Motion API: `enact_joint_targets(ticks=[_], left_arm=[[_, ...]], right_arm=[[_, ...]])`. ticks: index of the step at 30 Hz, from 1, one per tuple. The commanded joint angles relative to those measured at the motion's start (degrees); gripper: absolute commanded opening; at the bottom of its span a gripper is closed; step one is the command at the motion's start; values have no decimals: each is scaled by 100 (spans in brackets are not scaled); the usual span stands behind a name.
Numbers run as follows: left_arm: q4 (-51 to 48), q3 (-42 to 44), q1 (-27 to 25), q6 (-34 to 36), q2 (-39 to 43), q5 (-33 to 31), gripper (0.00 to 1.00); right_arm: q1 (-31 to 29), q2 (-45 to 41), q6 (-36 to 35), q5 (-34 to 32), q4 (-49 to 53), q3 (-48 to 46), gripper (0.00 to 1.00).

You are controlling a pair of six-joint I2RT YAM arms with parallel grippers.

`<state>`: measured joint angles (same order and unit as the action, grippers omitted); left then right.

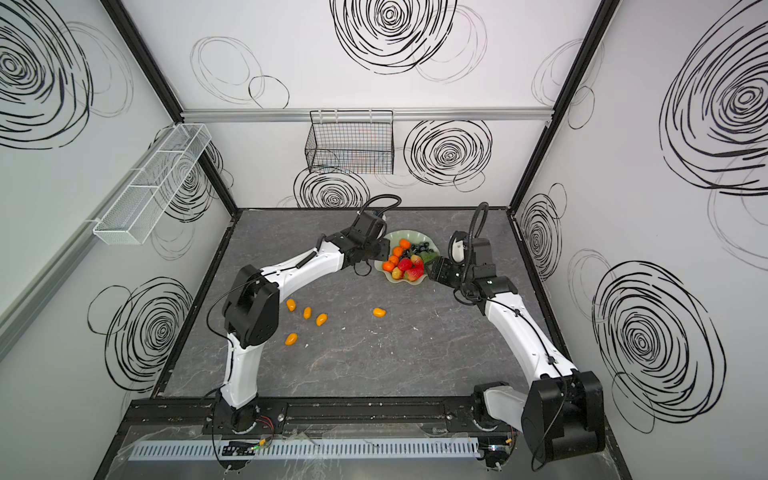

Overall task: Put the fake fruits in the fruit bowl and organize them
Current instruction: 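Lower the yellow fruit into the bowl and open the left gripper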

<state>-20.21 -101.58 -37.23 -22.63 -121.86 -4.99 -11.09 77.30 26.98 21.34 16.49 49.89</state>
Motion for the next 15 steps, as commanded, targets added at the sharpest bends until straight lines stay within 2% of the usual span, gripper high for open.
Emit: enact_joint_targets(ticks=[1,8,15], left_arm=[[-169,-363,-16,135,-333,82,26],[-448,-1150,19,226,-1043,-46,26],[-677,-1536,80,200,-1462,-159,31]], right_arm=[[35,45,-27,5,-170,-40,58],[39,56,-79,3,-102,-56,58],[46,31,-114,-16,-63,-96,58]])
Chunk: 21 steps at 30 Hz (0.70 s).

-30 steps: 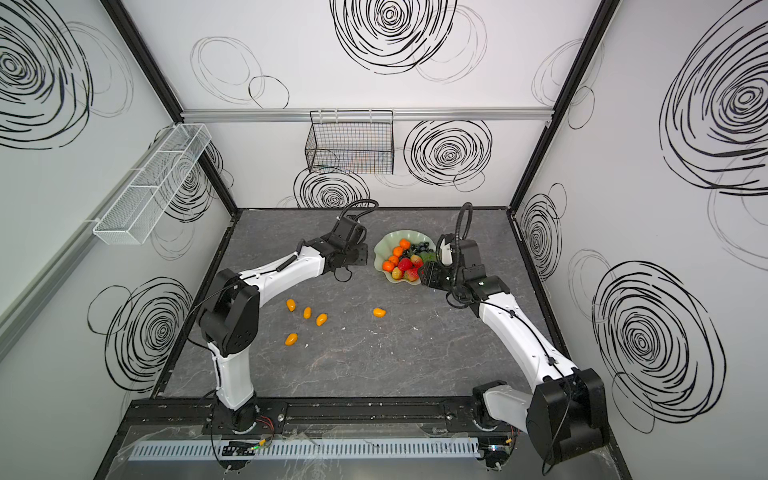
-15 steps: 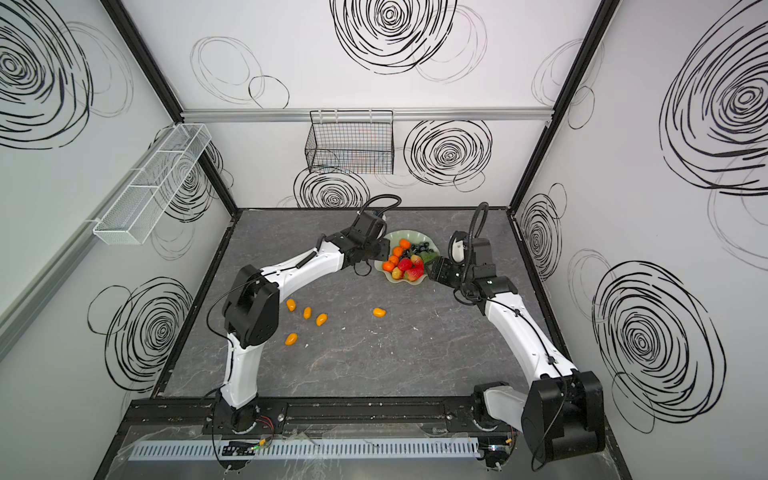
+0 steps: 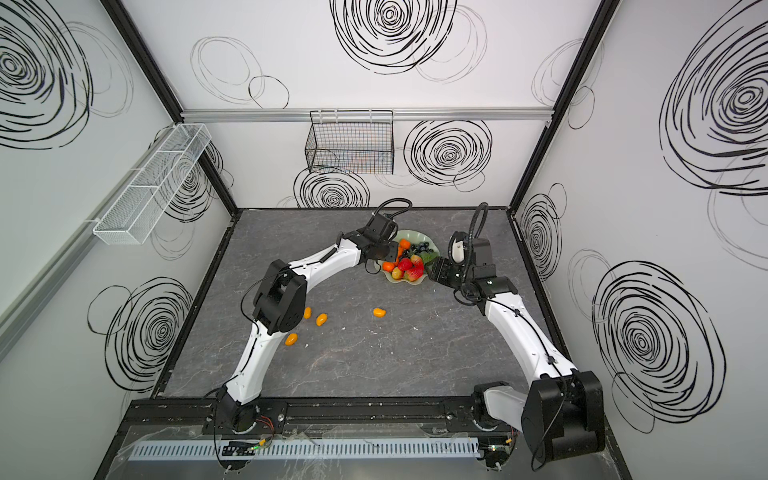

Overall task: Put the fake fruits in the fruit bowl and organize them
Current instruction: 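Lower the yellow fruit into the bowl and open the left gripper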

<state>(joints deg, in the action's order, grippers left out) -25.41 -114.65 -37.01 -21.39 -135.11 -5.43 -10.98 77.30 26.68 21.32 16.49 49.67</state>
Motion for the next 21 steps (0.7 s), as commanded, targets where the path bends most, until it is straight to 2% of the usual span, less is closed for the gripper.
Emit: enact_joint_targets(ticks=[1,8,13,21], left_arm=[[-157,-225,62,77,-147,-116,32],[-183,-233,36,22,23,-75,41],[-226,-132,21,-20,367,-72,40],[928,1679,-133,-254,2108,60,48]], right_arm=[[40,33,-75,-20,-66,-94,58],[35,12,159,-158,-172,-256,58],[41,77,373,-253,-215,-317,58],[140,517,884,89,-711,-462,60]])
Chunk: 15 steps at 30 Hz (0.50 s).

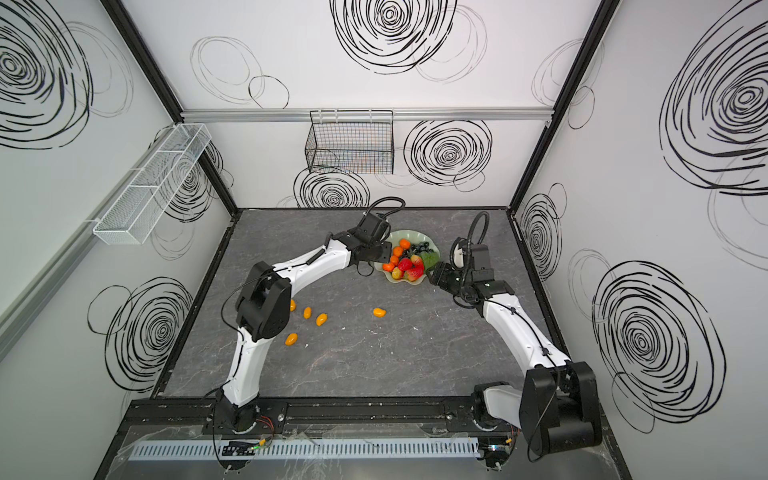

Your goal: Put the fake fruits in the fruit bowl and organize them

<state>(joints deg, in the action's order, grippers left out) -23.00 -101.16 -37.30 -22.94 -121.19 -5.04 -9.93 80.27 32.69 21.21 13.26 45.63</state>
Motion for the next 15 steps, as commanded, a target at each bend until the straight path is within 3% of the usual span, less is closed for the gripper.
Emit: enact_joint_targets(ticks=[1,9,15], left_arm=[[809,576,-136,-114,947,0,48],[1593,2468,-354,-298,2484,-140,50],[2173,3998,-410,-493,3698,-325,63]], right_arm=[[39,272,325,103,-452,-70,60],[36,604,708,136,-816,-195,60],[23,830,865,127,-1056,-180,60]])
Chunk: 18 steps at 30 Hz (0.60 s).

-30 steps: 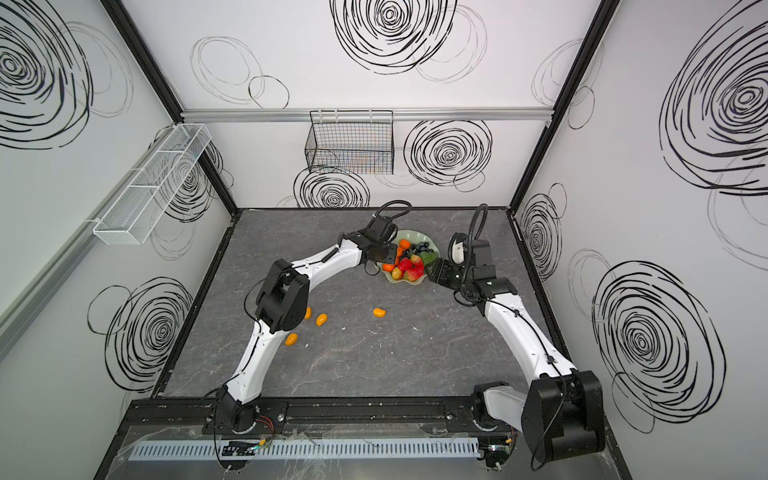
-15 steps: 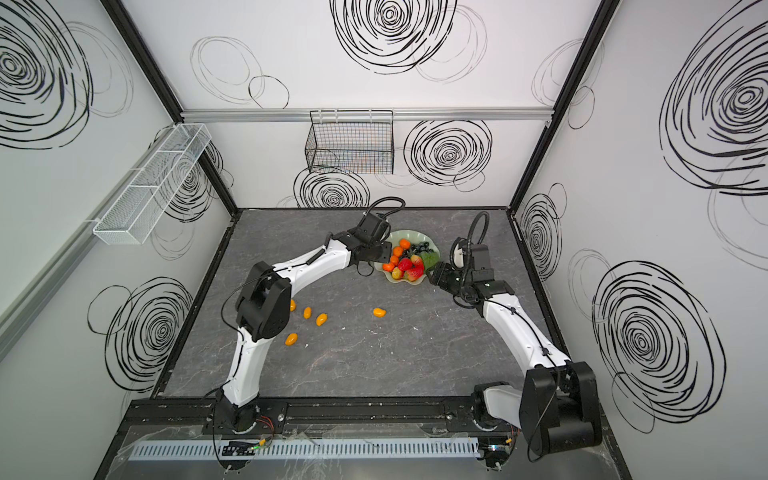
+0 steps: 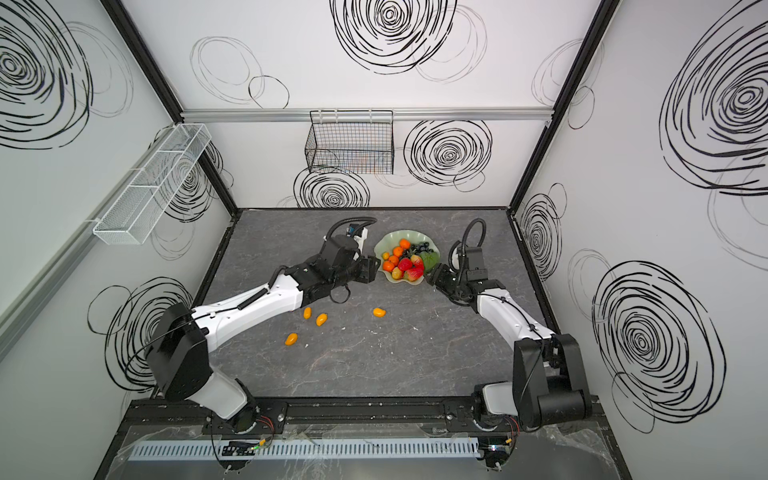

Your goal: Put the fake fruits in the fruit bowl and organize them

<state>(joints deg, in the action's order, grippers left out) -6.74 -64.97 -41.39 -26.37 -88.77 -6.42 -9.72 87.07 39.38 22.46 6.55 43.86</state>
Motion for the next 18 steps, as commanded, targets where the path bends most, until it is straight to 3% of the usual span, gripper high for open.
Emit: enact_joint_targets(ticks=[1,6,8,18], left_arm=[[579,567,-1,-171,635,-232,65],[648,1277,23,-172,1514,-399,82],[602,1455,67,-221,1811,-507,99],[534,1847,442,-500,2626,-608,99]], right_arm=[[2,200,220,3,-431,10,60],[-28,484,417,139,-693,65,59],[-69,609,485,162,-772,109,59],[-215,1172,585,32,-822,422,46]])
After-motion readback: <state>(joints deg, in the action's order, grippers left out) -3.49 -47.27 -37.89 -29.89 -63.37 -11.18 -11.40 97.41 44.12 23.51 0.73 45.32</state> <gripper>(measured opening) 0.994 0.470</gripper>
